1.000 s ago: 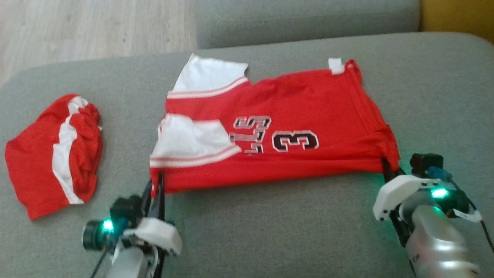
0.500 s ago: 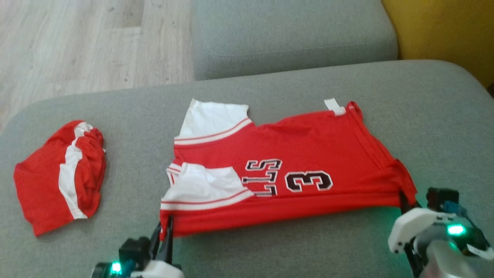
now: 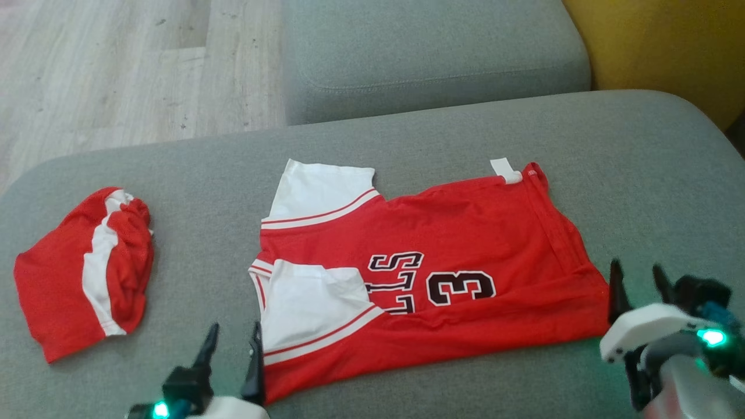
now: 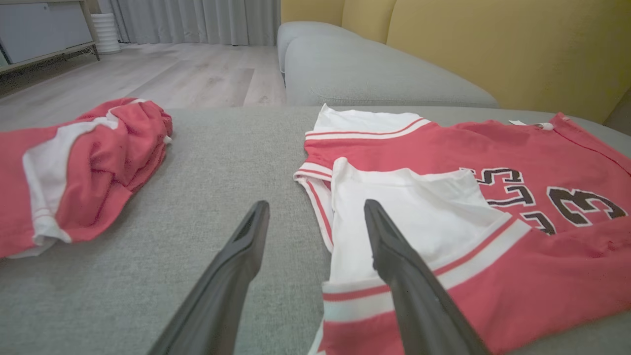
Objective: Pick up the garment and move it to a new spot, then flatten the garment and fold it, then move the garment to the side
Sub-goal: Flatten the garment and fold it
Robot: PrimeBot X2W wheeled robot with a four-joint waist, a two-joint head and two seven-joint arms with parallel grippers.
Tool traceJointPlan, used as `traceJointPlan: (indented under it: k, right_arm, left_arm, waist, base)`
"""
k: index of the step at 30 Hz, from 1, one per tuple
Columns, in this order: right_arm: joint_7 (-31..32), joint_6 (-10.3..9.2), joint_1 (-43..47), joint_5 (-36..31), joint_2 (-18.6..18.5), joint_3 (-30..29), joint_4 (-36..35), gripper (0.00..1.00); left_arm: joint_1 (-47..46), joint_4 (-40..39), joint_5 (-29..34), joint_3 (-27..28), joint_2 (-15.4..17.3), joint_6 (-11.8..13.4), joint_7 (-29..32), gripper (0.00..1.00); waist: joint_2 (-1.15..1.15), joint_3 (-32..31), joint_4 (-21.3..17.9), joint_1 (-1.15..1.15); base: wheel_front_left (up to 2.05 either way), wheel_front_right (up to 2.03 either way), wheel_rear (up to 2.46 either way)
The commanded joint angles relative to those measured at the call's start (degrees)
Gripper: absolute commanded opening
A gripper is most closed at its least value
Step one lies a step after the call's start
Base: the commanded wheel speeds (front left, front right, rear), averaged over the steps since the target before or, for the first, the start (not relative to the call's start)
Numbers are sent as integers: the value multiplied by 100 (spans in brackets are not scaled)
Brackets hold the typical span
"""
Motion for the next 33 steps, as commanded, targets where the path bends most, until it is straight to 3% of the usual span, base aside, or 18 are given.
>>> traceJointPlan:
  k: [1,7,11,15,19,26,33]
  right_arm:
    - [-124,-6,-99,100,-26,205,-368,100]
    - [-247,-6,-53,340,-11,455,-1279,100]
    - [-124,-6,-166,379,-9,610,-1752,100]
    - [149,-6,-546,371,-28,873,-2242,100]
    - [321,-6,-998,403,-76,1152,-2514,100]
    - [437,-6,-1831,488,-78,1670,-2669,100]
    - [366,-6,-2293,546,-67,1944,-2614,100]
  left_arm:
    - [-342,-261,-20,282,82,71,-95,100]
    - [-587,-720,28,443,212,16,-118,100]
    - [-1119,-843,98,435,426,-187,-103,100]
    - [-2368,-612,95,268,826,-770,496,100]
    - [-3626,-78,-30,-81,1200,-1068,1228,100]
    - [-5335,757,-1237,-1427,1954,-1109,2646,100]
    - [-6144,1249,-1979,-2226,2498,-1111,3084,100]
  waist:
    - [0,27,-24,0]
    - [0,198,-144,0]
    - [0,459,-203,0]
    - [0,1085,-286,0]
    - [0,1648,-458,0]
    - [0,2514,-945,0]
    - [0,2972,-1241,0]
  base:
    - [0,0,0]
    - [0,0,0]
    - [0,0,0]
    - [0,0,0]
    - [0,0,0]
    - [0,0,0]
    - [0,0,0]
